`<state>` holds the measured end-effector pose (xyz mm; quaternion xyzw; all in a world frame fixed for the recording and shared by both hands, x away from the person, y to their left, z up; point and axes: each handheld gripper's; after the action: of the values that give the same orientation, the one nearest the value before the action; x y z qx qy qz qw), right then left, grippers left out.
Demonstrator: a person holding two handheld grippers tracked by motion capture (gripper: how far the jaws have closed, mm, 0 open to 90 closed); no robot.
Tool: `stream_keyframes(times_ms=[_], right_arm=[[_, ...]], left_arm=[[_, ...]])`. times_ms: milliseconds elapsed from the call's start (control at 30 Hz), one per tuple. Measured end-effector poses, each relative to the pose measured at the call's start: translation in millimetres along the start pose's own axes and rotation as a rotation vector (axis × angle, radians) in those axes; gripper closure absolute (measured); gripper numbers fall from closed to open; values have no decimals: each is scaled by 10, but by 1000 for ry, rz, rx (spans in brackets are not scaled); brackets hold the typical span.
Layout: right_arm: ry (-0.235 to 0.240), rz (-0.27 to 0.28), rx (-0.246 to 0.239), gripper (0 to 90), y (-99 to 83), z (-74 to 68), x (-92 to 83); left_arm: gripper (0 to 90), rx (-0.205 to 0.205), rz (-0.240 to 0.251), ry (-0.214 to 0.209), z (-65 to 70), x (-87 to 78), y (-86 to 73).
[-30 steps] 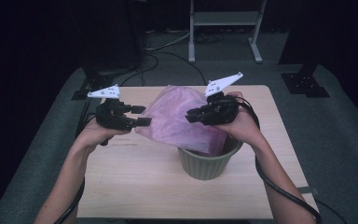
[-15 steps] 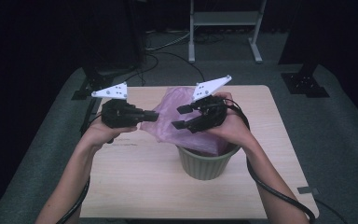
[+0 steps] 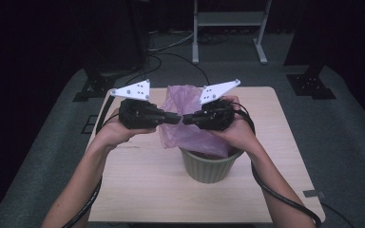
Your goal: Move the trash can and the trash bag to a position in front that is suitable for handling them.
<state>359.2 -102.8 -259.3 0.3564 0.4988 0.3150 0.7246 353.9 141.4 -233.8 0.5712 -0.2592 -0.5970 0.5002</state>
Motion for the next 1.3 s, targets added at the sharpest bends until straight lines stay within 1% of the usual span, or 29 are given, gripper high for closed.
stream_keyframes(times_ms=[100, 133, 200, 233, 267, 300, 333, 400, 500, 567, 600, 667, 733, 800, 833, 867, 900, 933, 967, 1000, 1167, 1300], right_arm=[[8, 18, 14, 900, -34, 6, -52], [30, 33, 25, 900, -47, 11, -77], [48, 48, 38, 768, -59, 13, -106], [65, 53, 38, 712, -64, 10, -119], [91, 58, 43, 683, -68, -2, -131], [94, 58, 43, 659, -68, -9, -135], [107, 62, 39, 624, -69, -31, -149], [123, 67, 40, 592, -65, -59, -168], [137, 77, 32, 558, -55, -104, -213], [143, 81, 31, 536, -49, -128, -247], [149, 82, 22, 523, -49, -145, -267], [154, 74, 16, 502, -46, -178, -292], [147, 55, 6, 471, -51, -211, -304], [116, 32, -5, 491, -59, -233, -302], [90, 8, -1, 549, -65, -239, -300], [64, -23, -2, 672, -82, -234, -294], [46, -44, 0, 743, -102, -226, -289], [29, -63, 7, 842, -124, -220, -287], [17, -75, 6, 880, -150, -210, -288], [10, -76, 15, 900, -175, -201, -298], [-17, -53, 40, 900, -255, -156, -383], [-37, -54, 64, 900, -313, -117, -481]], left_arm=[[897, -2, -3, 15, -15, 4, -1], [897, -7, -5, 20, -19, 9, -5], [896, -13, -5, 35, -38, 20, -16], [896, -18, 1, 43, -55, 20, -19], [897, -20, 2, 45, -61, 20, -19], [896, -27, 11, 53, -81, 24, -18], [896, -31, 15, 61, -93, 28, -14], [896, -43, 21, 75, -110, 46, 0], [896, -47, 29, 89, -128, 89, 36], [896, -49, 33, 91, -136, 127, 66], [896, -50, 36, 95, -137, 149, 82], [896, -50, 37, 94, -140, 189, 115], [896, -49, 39, 94, -131, 231, 146], [896, -46, 43, 86, -115, 265, 170], [896, -41, 39, 83, -103, 281, 187], [896, -39, 40, 81, -94, 295, 196], [896, -36, 38, 79, -87, 304, 203], [896, -36, 38, 77, -82, 308, 207], [895, -35, 38, 76, -80, 310, 211], [895, -31, 37, 76, -80, 310, 213], [890, -36, 36, 73, -89, 283, 209], [834, -38, 46, 71, -83, 229, 206]])
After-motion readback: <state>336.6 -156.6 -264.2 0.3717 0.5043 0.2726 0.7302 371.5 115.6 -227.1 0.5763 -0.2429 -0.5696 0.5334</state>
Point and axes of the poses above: each handheld gripper's, and its own axes: x roughly forward along the jaws, y roughly out of its top, z roughly to its right, and after that the axes turned 14 degrees about -x, right-handed
